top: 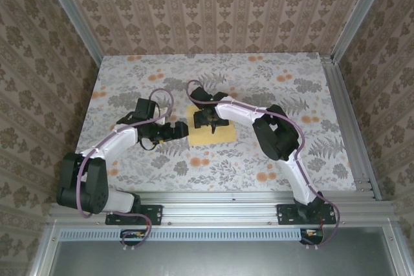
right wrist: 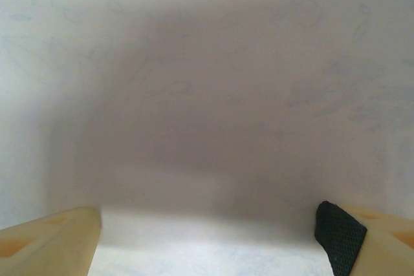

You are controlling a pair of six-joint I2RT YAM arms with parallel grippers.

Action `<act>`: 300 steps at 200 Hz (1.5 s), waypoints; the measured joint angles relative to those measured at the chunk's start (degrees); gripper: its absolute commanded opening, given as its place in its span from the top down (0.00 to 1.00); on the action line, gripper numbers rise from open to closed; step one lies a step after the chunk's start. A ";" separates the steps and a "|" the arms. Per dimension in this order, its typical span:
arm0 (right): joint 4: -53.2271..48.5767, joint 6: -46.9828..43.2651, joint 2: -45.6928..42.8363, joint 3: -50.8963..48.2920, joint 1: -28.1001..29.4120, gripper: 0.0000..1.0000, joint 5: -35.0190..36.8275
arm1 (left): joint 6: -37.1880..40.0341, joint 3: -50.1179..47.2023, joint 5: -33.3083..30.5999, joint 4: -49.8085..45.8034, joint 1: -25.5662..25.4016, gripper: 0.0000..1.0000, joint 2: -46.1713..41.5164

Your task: Fold a paper plane with a square sheet of paper (pick it up from the middle)

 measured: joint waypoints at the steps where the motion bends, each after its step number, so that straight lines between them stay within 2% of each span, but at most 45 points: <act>1: -0.04 0.00 0.00 0.02 0.00 0.09 0.00 | 0.00 0.00 0.00 0.00 0.00 0.00 0.00; 67: -1.42 0.22 1.36 1.68 0.39 0.13 2.16 | 0.42 0.00 0.70 0.07 0.02 0.00 1.07; 185: -1.20 0.39 2.14 2.84 1.22 0.38 3.26 | 0.44 0.00 1.88 0.02 0.00 0.00 2.51; 300: -2.86 -0.31 -1.68 2.43 0.90 0.12 5.38 | 0.50 0.59 2.34 -0.26 0.00 0.00 3.67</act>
